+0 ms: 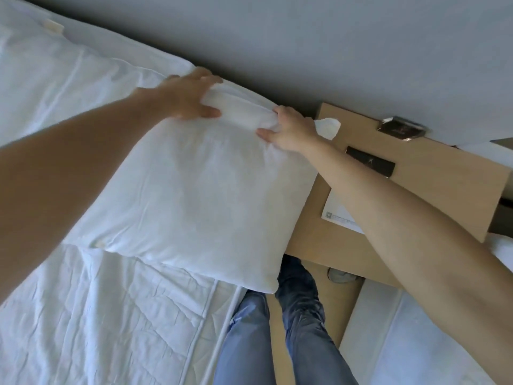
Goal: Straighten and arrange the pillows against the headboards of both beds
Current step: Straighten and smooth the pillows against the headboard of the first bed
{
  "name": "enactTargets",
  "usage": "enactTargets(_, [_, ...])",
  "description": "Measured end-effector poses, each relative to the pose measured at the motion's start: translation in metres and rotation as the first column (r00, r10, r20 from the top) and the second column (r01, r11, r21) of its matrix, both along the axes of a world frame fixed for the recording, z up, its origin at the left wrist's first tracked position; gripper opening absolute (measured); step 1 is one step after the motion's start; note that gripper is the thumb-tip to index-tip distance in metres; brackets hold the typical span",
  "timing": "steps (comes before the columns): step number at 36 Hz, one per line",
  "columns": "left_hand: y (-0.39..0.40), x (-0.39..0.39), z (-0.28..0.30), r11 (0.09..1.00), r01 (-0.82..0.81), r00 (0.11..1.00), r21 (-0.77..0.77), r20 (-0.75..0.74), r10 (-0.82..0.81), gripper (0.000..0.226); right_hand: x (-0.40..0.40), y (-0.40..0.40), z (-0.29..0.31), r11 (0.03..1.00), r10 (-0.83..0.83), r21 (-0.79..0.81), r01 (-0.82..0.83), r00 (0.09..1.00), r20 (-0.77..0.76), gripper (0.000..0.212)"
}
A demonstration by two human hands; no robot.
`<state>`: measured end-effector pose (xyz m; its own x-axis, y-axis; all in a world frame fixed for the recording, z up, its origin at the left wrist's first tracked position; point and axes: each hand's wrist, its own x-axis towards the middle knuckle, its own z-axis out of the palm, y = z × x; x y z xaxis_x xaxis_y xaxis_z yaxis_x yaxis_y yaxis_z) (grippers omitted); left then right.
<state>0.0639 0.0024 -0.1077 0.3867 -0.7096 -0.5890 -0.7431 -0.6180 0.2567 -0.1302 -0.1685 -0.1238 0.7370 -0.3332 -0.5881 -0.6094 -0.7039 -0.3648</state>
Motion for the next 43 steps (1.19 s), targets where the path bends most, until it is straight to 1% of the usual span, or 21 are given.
enactTargets(3, [0.008,0.009,-0.003,0.988,0.098,0.987,0.117,0.116,-0.112,0.066,0.001,-0.004,-0.005,0.991,-0.117,0.064,0.117,0.993,0.001,0.07])
enactTargets(5, [0.013,0.009,-0.002,0.983,0.129,0.975,0.134,0.166,-0.15,0.064,-0.001,-0.003,-0.006,0.97,-0.223,0.11,0.219,0.974,0.026,0.066])
enactTargets(6, [0.015,0.008,-0.001,0.984,0.124,0.974,0.127,0.172,-0.145,0.062,-0.002,-0.002,-0.005,0.964,-0.248,0.112,0.243,0.968,0.039,0.059])
enactTargets(8, [0.016,0.002,0.002,0.989,0.103,0.977,0.109,0.177,-0.122,0.057,-0.005,0.001,-0.005,0.957,-0.281,0.095,0.273,0.957,0.074,0.039])
enactTargets(9, [0.016,0.0,0.005,0.992,0.089,0.978,0.091,0.181,-0.104,0.053,-0.006,0.003,-0.003,0.951,-0.305,0.089,0.297,0.947,0.1,0.034])
enactTargets(10, [0.016,-0.002,0.008,0.995,0.073,0.98,0.063,0.18,-0.084,0.047,-0.008,0.005,0.001,0.94,-0.339,0.091,0.33,0.933,0.121,0.034])
enactTargets(12, [0.018,-0.003,0.015,1.0,0.027,0.983,-0.008,0.181,-0.025,0.028,-0.013,0.007,0.009,0.913,-0.405,0.116,0.39,0.897,0.175,0.032])
enactTargets(13, [0.02,-0.002,0.02,0.999,-0.01,0.985,-0.031,0.17,0.015,0.027,-0.016,0.007,0.015,0.905,-0.423,0.135,0.402,0.884,0.201,0.029])
enactTargets(15, [0.023,-0.002,0.032,0.999,-0.026,0.986,-0.044,0.161,0.033,0.044,-0.021,0.005,0.031,0.898,-0.438,0.172,0.406,0.866,0.241,0.023])
enactTargets(18, [0.028,-0.003,0.053,0.996,-0.007,0.99,-0.09,0.141,0.019,0.046,-0.031,0.006,0.058,0.899,-0.433,0.219,0.379,0.844,0.317,0.019])
enactTargets(20, [0.031,-0.005,0.066,0.996,0.0,0.993,-0.095,0.115,0.011,0.039,-0.039,0.011,0.078,0.9,-0.428,0.256,0.354,0.828,0.362,0.017])
enactTargets(22, [0.035,-0.006,0.078,0.999,-0.014,0.997,-0.049,0.079,0.018,0.017,-0.048,0.016,0.096,0.901,-0.423,0.282,0.329,0.812,0.402,0.016])
enactTargets(23, [0.037,-0.005,0.082,1.0,-0.018,0.998,-0.02,0.063,0.019,0.019,-0.053,0.019,0.105,0.908,-0.409,0.28,0.313,0.809,0.422,0.017])
enactTargets(25, [0.044,-0.003,0.091,0.998,0.003,0.999,0.058,0.032,-0.005,0.038,-0.062,0.025,0.122,0.932,-0.352,0.247,0.264,0.816,0.459,0.021])
enactTargets(27, [0.049,-0.002,0.101,0.993,0.036,0.999,0.112,0.029,-0.04,0.047,-0.072,0.029,0.136,0.953,-0.297,0.208,0.222,0.821,0.487,0.026])
enactTargets(30, [0.056,-0.001,0.112,0.985,0.033,0.996,0.168,0.08,-0.047,0.049,-0.084,0.032,0.154,0.961,-0.271,0.197,0.195,0.814,0.514,0.027])
enactTargets(32, [0.06,-0.002,0.119,0.986,0.02,0.992,0.165,0.121,-0.04,0.048,-0.092,0.031,0.165,0.961,-0.273,0.197,0.197,0.8,0.535,0.025])
enactTargets(35, [0.067,-0.004,0.126,0.995,0.01,0.987,0.094,0.157,-0.025,0.042,-0.103,0.026,0.184,0.954,-0.299,0.207,0.219,0.772,0.561,0.021])
enactTargets(38, [0.066,-0.011,0.134,0.992,-0.037,0.975,-0.117,0.212,0.061,0.023,-0.115,0.02,0.198,0.957,-0.291,0.181,0.228,0.762,0.579,0.021])
enactTargets(40, [0.059,-0.018,0.142,0.964,-0.05,0.966,-0.261,0.233,0.113,0.017,-0.124,0.013,0.206,0.955,-0.296,0.166,0.245,0.751,0.59,0.021])
enactTargets(43, [0.053,-0.024,0.161,0.89,-0.008,0.953,-0.456,0.266,0.145,0.01,-0.138,0.0,0.216,0.951,-0.303,0.145,0.272,0.736,0.606,0.019])
